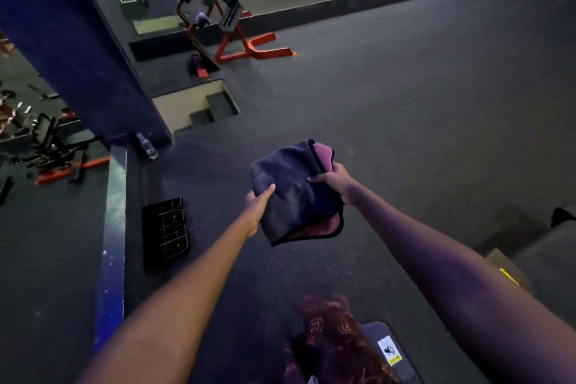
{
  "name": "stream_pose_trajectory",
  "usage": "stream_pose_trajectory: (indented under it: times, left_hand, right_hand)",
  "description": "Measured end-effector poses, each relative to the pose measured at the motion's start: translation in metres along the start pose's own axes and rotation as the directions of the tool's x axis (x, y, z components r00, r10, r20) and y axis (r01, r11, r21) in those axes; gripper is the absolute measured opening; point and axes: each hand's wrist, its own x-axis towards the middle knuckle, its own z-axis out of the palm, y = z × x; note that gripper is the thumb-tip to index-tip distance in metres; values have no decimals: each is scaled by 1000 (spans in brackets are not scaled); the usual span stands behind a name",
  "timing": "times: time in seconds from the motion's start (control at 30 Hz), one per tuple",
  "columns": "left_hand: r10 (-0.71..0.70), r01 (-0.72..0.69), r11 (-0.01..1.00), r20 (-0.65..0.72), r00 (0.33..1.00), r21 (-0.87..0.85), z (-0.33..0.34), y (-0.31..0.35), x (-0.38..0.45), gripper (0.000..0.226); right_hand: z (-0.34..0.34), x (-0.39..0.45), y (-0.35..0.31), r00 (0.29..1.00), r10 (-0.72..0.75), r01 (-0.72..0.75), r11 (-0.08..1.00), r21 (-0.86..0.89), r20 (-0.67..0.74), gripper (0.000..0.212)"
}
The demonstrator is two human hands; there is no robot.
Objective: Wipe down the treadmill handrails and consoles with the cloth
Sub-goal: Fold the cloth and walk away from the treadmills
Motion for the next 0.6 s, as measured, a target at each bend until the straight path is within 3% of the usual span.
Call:
stream_pose_trajectory:
  times: [0.1, 0.27, 0.43, 0.6]
  left_hand:
    - [103, -102, 994, -36, 994, 37, 8, -2, 35, 40]
    - [238, -232, 968, -57, 970, 95, 18, -25, 106, 37]
    - [311, -302, 940, -32, 950, 158, 51, -28, 190, 36]
    - [424, -417, 888, 4, 905, 194, 129, -38, 324, 33]
  right_hand:
    - [2, 34, 9, 994, -106, 103, 991, -83, -35, 47]
    - [5, 106, 43, 979, -196, 181, 963, -200, -59, 41]
    - [-14, 194, 65, 967, -240, 216, 950, -224, -84, 39]
    - [-56, 321, 99, 930, -286, 249, 952, -176, -232, 38]
